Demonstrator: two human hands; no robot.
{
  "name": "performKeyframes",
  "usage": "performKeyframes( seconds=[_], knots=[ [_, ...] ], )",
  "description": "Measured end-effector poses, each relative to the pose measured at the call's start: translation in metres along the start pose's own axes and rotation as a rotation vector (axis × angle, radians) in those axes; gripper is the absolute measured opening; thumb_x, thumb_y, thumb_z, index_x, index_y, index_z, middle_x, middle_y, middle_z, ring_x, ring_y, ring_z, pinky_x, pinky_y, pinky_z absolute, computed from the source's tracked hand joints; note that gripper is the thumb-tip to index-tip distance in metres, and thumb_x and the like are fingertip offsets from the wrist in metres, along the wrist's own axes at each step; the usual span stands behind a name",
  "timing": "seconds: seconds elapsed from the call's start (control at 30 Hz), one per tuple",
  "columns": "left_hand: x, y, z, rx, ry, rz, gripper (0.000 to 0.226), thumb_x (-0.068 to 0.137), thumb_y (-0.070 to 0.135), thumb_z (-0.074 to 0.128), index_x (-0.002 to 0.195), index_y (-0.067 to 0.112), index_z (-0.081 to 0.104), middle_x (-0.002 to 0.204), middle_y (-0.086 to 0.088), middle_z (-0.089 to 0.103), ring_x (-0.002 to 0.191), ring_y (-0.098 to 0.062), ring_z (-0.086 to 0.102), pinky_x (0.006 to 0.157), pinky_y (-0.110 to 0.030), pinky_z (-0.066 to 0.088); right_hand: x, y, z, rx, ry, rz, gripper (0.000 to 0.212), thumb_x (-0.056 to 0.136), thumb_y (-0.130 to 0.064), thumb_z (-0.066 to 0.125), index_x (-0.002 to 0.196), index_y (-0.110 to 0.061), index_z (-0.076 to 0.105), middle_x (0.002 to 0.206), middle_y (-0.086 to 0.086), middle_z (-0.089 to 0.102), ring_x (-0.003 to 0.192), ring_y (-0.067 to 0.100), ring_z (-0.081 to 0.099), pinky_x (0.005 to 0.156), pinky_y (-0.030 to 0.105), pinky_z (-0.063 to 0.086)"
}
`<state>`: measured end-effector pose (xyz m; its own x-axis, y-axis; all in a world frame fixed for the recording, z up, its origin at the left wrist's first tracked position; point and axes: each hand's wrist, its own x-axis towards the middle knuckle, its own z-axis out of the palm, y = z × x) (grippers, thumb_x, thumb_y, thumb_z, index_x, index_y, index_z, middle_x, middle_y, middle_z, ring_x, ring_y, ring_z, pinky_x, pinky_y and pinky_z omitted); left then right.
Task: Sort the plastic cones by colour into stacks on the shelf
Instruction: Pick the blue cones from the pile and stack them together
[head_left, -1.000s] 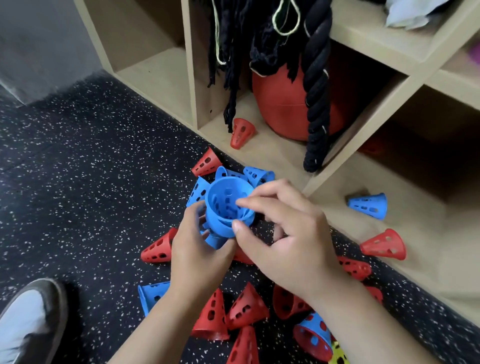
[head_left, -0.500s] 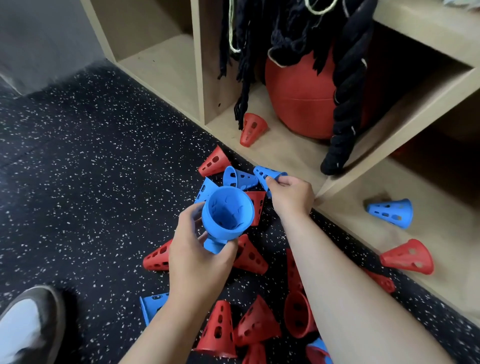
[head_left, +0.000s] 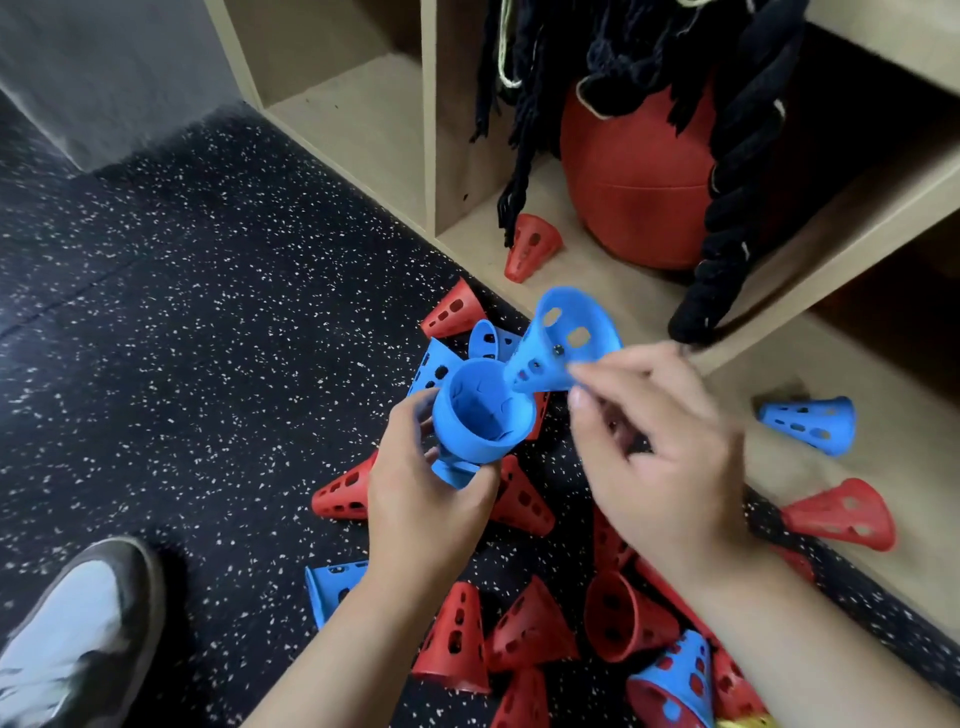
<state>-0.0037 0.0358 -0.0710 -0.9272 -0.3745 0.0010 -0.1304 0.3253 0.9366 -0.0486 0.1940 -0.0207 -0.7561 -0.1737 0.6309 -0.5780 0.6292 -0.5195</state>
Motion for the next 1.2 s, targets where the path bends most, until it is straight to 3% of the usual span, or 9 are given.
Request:
performKeyframes(
  seconds=[0.07,0.2,0.33,0.47,0.53,0.7,0.8,0.97,1.2],
  knots=[
    [-0.001,-0.001,0.000,-0.017,0.000,-0.004,0.063,0.074,0.010,0.083,0.112,0.046,0.048,0.112,0.028,0.060,0.106,0.011,0.058,0.085,-0.005,0.044,-0.009,-0.006,0.000,0.052,-0.105,0.016,0.012,0.089,-0.006,0.071,0.099,-0.002,0.076,0.095,0.009,0.066,0.069,-0.003,0.054,0.065,0.014,0.043],
    [-0.003,-0.003,-0.002,-0.032,0.004,0.010,0.064,0.073,0.008,0.083,0.118,0.039,0.049,0.116,0.025,0.061,0.108,0.008,0.059,0.088,-0.008,0.046,-0.003,-0.011,0.004,0.116,-0.052,0.096,0.007,0.089,-0.002,0.070,0.094,-0.001,0.075,0.090,0.006,0.066,0.072,0.012,0.062,0.067,0.018,0.048],
    [0.000,-0.001,-0.005,-0.067,0.030,0.013,0.061,0.075,0.013,0.083,0.118,0.039,0.050,0.116,0.023,0.061,0.107,0.007,0.060,0.086,-0.009,0.047,0.004,-0.023,0.011,0.150,-0.205,0.040,0.016,0.088,-0.014,0.073,0.099,-0.003,0.076,0.098,0.007,0.066,0.073,-0.010,0.051,0.069,0.006,0.036],
    [0.004,-0.004,-0.006,-0.069,0.079,-0.019,0.064,0.074,0.013,0.083,0.118,0.040,0.045,0.115,0.029,0.056,0.107,0.017,0.054,0.083,-0.002,0.041,0.020,-0.009,0.018,0.143,-0.081,0.142,0.018,0.092,-0.016,0.064,0.104,-0.007,0.074,0.099,0.004,0.061,0.062,0.013,0.051,0.061,0.018,0.041],
    [0.005,-0.007,-0.005,-0.078,0.102,-0.056,0.063,0.075,0.012,0.082,0.120,0.036,0.045,0.114,0.028,0.054,0.104,0.022,0.051,0.082,0.001,0.039,0.036,0.015,0.036,-0.028,-0.059,0.228,0.018,0.090,-0.010,0.062,0.102,-0.014,0.075,0.097,-0.002,0.062,0.064,0.012,0.051,0.066,0.024,0.047],
    [0.009,-0.013,-0.004,-0.084,0.134,-0.088,0.061,0.075,0.010,0.080,0.119,0.034,0.045,0.111,0.028,0.055,0.104,0.020,0.052,0.082,0.000,0.040,0.062,0.072,0.099,-0.313,-0.661,0.033,0.057,0.080,0.007,0.052,0.119,-0.029,0.070,0.132,-0.003,0.054,0.122,0.021,0.048,0.089,0.035,0.049],
    [0.012,-0.014,-0.005,-0.093,0.139,-0.097,0.061,0.075,0.009,0.081,0.119,0.033,0.045,0.108,0.029,0.054,0.101,0.022,0.051,0.079,0.000,0.039,0.065,0.094,0.115,-0.370,-0.889,-0.042,0.042,0.085,-0.001,0.061,0.115,-0.028,0.073,0.135,-0.001,0.052,0.129,0.024,0.042,0.095,0.040,0.047],
    [0.015,-0.018,-0.004,-0.070,0.120,-0.097,0.063,0.075,0.013,0.082,0.119,0.036,0.044,0.113,0.027,0.055,0.101,0.022,0.051,0.081,0.001,0.038,0.062,0.109,0.099,-0.395,-0.762,0.023,0.010,0.085,-0.017,0.071,0.095,-0.018,0.073,0.112,0.000,0.058,0.112,0.025,0.049,0.087,0.042,0.049],
    [0.008,-0.025,0.002,-0.045,0.118,-0.097,0.063,0.075,0.015,0.082,0.121,0.038,0.046,0.116,0.025,0.057,0.106,0.010,0.056,0.087,-0.010,0.045,0.061,0.042,0.024,-0.027,-0.213,0.191,0.010,0.078,-0.015,0.071,0.088,-0.018,0.071,0.106,-0.005,0.060,0.081,0.016,0.059,0.073,0.030,0.049]
  ],
)
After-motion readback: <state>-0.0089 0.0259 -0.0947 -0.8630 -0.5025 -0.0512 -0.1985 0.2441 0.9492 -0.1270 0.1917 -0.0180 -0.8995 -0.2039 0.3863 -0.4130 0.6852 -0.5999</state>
